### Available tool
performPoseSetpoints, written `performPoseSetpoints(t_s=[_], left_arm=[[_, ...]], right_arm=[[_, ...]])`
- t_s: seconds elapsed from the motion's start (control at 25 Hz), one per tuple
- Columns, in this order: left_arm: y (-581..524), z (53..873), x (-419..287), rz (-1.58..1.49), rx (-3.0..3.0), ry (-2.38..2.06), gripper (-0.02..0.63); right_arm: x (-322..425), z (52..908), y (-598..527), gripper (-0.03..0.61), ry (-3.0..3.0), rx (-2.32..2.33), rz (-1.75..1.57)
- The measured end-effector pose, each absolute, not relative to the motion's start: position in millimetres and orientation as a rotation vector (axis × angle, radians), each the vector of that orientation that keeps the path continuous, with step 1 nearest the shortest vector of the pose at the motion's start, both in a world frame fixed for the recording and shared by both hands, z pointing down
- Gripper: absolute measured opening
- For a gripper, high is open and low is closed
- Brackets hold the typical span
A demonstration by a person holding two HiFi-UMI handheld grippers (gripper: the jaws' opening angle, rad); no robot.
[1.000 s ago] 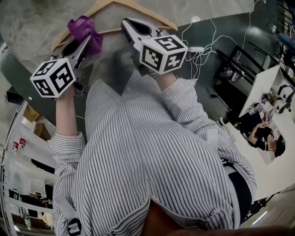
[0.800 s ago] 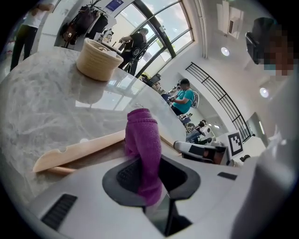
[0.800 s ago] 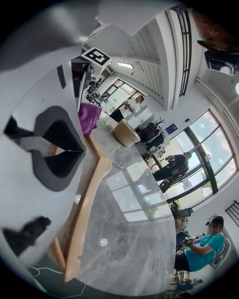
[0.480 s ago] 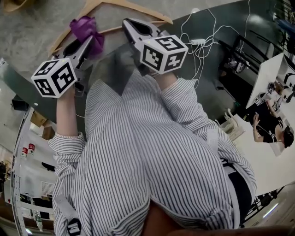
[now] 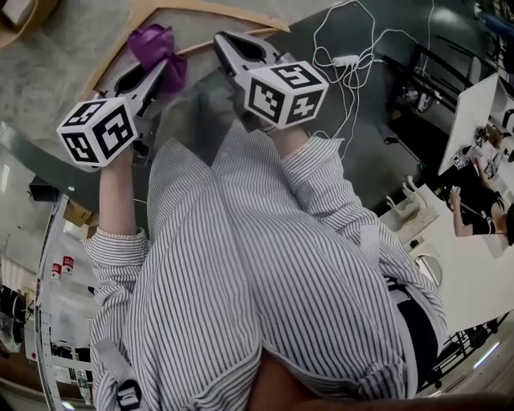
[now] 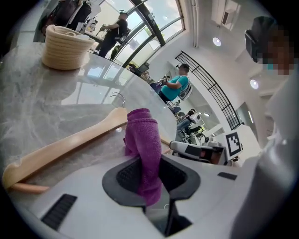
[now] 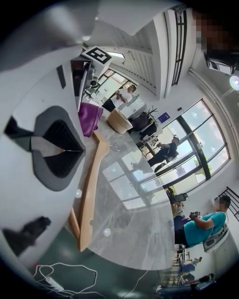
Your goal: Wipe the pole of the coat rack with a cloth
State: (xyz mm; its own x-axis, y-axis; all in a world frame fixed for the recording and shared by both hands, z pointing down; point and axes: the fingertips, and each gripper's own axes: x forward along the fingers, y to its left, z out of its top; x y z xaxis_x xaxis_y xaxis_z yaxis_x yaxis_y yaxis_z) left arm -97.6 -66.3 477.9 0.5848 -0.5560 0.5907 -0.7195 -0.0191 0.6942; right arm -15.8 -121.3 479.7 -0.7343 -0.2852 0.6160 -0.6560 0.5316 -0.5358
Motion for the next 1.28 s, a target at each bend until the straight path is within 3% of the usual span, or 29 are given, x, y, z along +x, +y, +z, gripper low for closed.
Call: performPoseSetpoints(t_s=[0.8, 1.28], left_arm=[[-111, 480, -8, 0.287, 1.81, -0.866, 0.098], [-119, 477, 13, 0.302, 1.854, -0.741, 0.098]], right_arm=[[73, 484, -141, 0.015, -2.264, 0.976, 1.147], [80, 482, -136, 0.016, -2.247, 1.049, 1.167]])
